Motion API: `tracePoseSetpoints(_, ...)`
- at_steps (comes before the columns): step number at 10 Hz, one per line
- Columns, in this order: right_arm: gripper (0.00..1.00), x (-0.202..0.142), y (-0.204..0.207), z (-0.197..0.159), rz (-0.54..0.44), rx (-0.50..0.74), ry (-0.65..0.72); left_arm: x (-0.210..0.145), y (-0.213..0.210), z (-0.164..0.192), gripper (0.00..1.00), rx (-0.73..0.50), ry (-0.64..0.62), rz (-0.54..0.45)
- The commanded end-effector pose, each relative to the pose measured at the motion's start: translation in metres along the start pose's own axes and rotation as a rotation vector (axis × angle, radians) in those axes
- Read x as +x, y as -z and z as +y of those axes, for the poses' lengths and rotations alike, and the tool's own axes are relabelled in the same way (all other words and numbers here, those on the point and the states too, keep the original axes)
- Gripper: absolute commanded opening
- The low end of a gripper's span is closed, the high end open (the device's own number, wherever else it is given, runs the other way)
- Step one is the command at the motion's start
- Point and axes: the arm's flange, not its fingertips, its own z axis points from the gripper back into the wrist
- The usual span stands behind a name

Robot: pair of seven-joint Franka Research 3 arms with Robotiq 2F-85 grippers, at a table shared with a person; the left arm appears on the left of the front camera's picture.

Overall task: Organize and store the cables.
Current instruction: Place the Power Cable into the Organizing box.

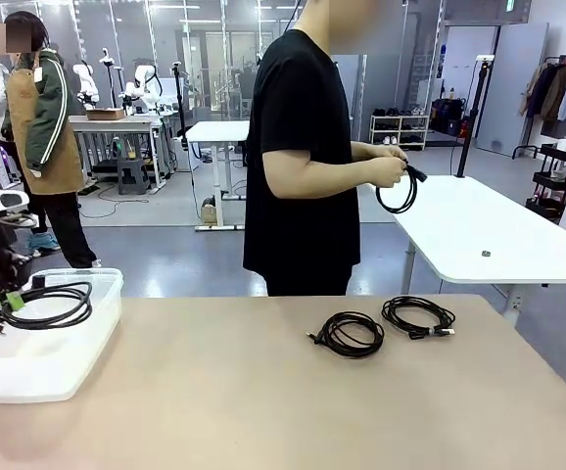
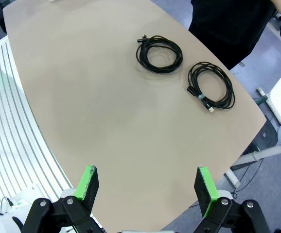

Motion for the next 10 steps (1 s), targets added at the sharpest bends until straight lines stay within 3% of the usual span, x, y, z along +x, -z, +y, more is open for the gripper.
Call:
tracePoseSetpoints(1, 1.00, 0.000, -0.001, 0.000, -0.003, 0.001, -0.005, 0.001, 0.013, 0.003, 0.18, -0.042, -0.004, -0.023)
tracePoseSetpoints(2, 1.00, 0.000, -0.001, 0.000, -0.003, 0.001, -0.005, 0.002, 0.021, 0.004, 0.24, -0.058, 0.005, 0.002)
tracePoseSetpoints(6, 1.00, 0.000, -0.001, 0.000, -0.003, 0.001, -0.005, 0.005, 0.024, 0.005, 0.99, -0.045, 0.014, -0.011)
tracePoseSetpoints(10, 1.00, 0.000, -0.001, 0.000, -0.003, 0.001, -0.005, 0.001, 0.016, 0.007, 0.97, -0.030, -0.018, -0.006)
